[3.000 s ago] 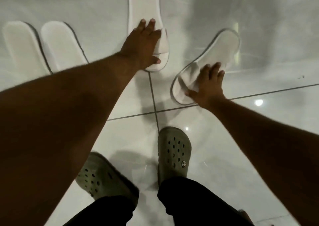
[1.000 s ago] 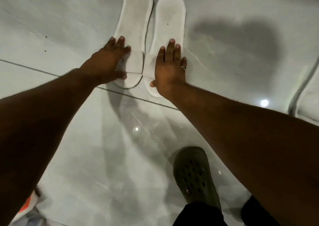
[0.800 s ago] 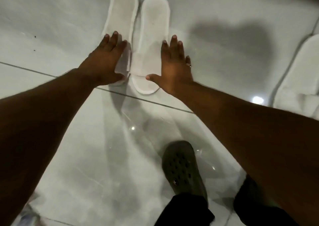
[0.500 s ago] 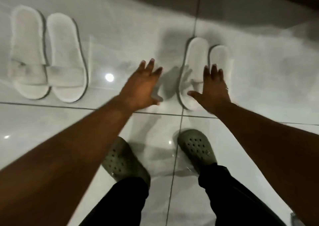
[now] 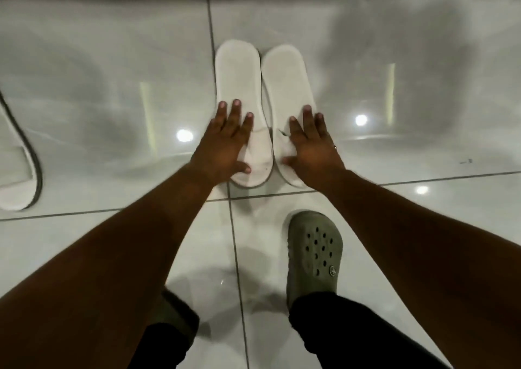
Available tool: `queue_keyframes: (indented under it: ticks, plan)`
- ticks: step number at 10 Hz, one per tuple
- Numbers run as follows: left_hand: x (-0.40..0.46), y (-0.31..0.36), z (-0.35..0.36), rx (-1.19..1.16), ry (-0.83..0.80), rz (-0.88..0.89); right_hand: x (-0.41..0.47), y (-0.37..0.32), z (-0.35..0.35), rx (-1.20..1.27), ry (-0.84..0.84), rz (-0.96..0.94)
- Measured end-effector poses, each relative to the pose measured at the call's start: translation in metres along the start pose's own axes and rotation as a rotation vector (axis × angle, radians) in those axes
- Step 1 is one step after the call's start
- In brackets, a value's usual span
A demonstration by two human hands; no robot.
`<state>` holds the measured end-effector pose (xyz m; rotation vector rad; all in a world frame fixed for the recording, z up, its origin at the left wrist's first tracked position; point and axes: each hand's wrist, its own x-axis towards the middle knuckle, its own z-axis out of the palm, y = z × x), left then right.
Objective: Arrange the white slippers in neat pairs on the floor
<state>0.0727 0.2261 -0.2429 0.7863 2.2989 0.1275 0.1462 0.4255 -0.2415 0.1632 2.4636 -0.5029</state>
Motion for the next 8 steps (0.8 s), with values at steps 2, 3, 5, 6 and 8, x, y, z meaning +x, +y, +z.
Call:
queue_keyframes:
  ticks: [2,3,5,6,8]
  plan:
    - [0.054,0.120,0.003,-0.094,0.011,-0.026,-0.015,0.121,-0.045,-0.049,-0.007,0.008]
    - [0.089,0.178,0.009,-0.078,0.025,0.041,-0.031,0.183,-0.063,-0.107,-0.010,0.031]
    - [0.105,0.203,0.013,0.000,0.028,0.105,-0.047,0.207,-0.071,-0.064,-0.008,0.043]
    - [0.095,0.197,0.000,-0.016,-0.010,0.075,-0.046,0.197,-0.073,-0.015,-0.043,0.140]
    - [0.014,0.141,-0.065,0.044,-0.018,-0.008,-0.076,0.122,-0.092,0.092,-0.009,0.207]
